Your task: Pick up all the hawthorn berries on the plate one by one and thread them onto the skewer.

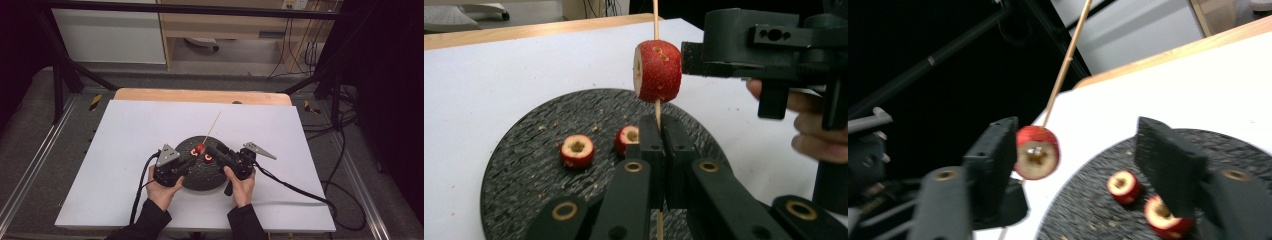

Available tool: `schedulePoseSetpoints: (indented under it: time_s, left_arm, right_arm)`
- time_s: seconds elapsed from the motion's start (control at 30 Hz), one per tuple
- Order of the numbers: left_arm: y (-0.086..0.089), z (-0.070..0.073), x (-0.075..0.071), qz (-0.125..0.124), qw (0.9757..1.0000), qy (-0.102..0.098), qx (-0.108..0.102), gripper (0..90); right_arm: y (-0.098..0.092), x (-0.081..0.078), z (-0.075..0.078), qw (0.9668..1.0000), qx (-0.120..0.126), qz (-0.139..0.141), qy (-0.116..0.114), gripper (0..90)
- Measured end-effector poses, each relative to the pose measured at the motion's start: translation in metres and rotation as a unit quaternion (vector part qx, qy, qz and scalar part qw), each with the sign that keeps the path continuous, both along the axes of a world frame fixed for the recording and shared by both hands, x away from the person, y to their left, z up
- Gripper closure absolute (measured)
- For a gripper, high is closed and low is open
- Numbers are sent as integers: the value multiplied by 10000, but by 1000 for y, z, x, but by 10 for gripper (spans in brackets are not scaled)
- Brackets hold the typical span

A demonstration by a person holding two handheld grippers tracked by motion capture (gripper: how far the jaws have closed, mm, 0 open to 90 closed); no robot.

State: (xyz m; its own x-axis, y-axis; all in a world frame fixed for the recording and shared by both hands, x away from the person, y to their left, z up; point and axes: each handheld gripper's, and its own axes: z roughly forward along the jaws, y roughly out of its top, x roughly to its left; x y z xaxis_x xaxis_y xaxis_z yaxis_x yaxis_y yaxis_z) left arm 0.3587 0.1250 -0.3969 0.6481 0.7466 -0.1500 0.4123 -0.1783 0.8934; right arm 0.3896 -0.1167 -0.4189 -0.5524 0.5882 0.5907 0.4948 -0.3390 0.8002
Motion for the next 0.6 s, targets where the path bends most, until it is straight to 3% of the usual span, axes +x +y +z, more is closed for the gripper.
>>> schedulePoseSetpoints:
  time_s: [0.23,0.43,0.6]
  left_arm:
    - [14,-5,-2,-64,9999,53,137,884]
    - [29,-9,-4,-59,9997,138,168,884]
    - [41,-12,-7,-87,9995,244,190,883]
  right_arm:
    - [-6,5,1,9975,-682,159,62,123]
    - [-14,7,-2,9926,-1159,309,183,54]
    - [-17,8,-3,9861,-1565,490,270,38]
